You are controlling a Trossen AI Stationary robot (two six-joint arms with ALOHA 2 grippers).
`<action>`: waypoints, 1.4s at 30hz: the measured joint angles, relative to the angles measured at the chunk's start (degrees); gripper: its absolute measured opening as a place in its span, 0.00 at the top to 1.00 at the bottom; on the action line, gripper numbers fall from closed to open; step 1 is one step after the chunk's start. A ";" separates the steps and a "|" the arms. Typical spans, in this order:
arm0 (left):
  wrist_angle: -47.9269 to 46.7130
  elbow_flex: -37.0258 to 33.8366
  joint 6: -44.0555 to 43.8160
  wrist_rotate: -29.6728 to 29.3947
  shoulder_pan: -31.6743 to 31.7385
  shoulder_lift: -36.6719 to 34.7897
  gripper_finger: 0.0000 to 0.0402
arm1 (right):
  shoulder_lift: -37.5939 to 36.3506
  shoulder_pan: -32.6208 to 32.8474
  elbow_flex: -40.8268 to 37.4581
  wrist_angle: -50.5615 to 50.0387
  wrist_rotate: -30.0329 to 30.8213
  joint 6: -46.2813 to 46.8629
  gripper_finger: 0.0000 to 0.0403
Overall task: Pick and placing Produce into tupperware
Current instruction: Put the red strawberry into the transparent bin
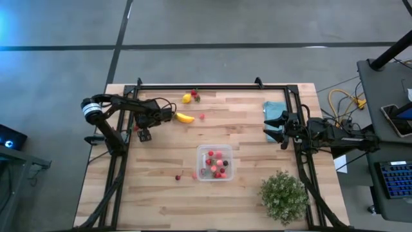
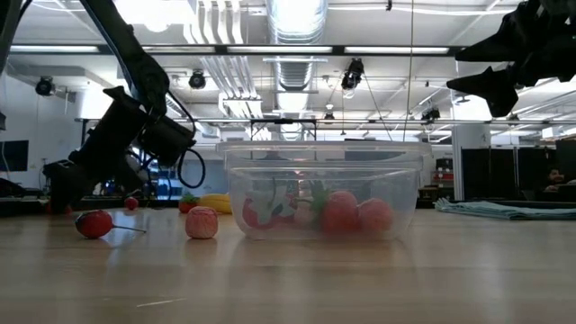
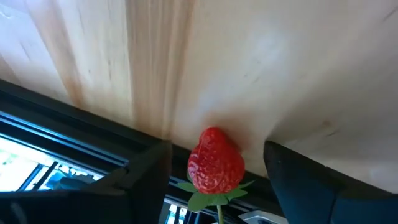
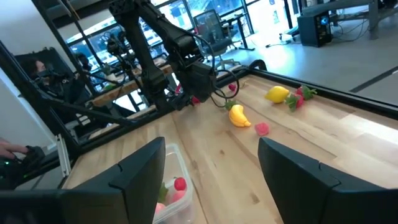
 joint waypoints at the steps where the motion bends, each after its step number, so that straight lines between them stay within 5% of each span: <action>1: 0.00 -0.02 0.06 0.11 0.00 0.04 0.42 | 0.00 0.00 0.00 0.00 0.01 0.00 0.39; 11: 0.11 -0.09 0.11 1.07 2.77 0.09 0.57 | 0.00 -0.02 0.00 0.00 0.02 0.00 0.38; 33: -1.20 -0.09 0.68 1.59 4.13 0.06 0.59 | 0.00 -0.02 0.00 0.00 0.02 0.00 0.38; 42: -1.46 -0.09 0.83 1.64 4.13 0.00 0.72 | 0.00 -0.02 0.00 0.00 0.00 0.00 0.37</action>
